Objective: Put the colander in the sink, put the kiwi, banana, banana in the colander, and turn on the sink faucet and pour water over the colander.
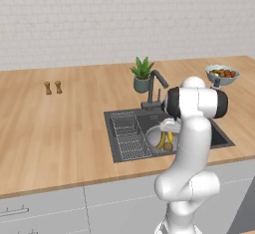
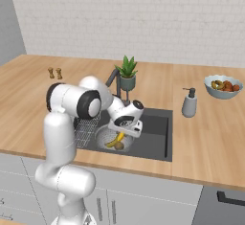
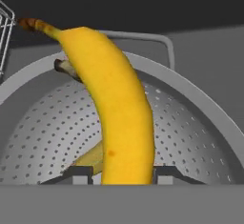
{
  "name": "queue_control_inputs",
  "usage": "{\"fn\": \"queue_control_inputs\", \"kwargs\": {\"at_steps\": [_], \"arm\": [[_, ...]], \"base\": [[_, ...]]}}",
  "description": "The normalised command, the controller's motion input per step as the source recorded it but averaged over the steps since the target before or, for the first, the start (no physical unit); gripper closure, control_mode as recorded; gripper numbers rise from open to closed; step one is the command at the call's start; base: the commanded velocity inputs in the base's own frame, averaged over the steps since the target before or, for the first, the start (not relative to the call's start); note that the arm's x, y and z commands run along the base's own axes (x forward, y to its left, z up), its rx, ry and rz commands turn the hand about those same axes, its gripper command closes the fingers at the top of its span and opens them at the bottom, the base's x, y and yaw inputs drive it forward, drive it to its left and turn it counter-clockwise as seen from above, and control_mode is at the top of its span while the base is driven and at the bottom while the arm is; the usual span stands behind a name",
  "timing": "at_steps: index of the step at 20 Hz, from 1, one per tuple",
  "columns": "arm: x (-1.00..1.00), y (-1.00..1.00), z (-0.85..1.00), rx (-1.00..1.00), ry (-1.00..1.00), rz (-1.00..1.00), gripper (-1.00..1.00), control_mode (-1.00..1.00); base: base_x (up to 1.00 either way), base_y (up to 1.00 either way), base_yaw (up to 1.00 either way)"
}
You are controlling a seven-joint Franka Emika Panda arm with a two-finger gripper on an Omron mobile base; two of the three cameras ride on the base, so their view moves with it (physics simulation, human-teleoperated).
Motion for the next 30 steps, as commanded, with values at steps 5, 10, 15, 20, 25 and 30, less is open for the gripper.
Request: {"fn": "queue_control_inputs", "kwargs": {"at_steps": [5,10,15,20,25,30], "arm": [[-0.4,-0.06,0.01,0.0,-0.01,0.0,-1.0,-1.0],[-0.35,-0.14,0.29,0.0,-0.06,0.0,-1.0,-1.0],[-0.19,-0.11,0.75,0.0,-0.03,-0.01,-1.0,-1.0],[-0.4,-0.03,0.66,-0.03,-0.13,0.0,-1.0,-1.0],[-0.5,-0.06,0.45,-0.13,-0.31,0.0,-1.0,-1.0],[-0.24,-0.11,0.47,-0.13,-0.18,0.0,-1.0,-1.0]], "base": [[0.0,0.0,0.0],[0.0,0.0,0.0],[0.0,0.0,0.0],[0.0,0.0,0.0],[0.0,0.0,0.0],[0.0,0.0,0.0]]}}
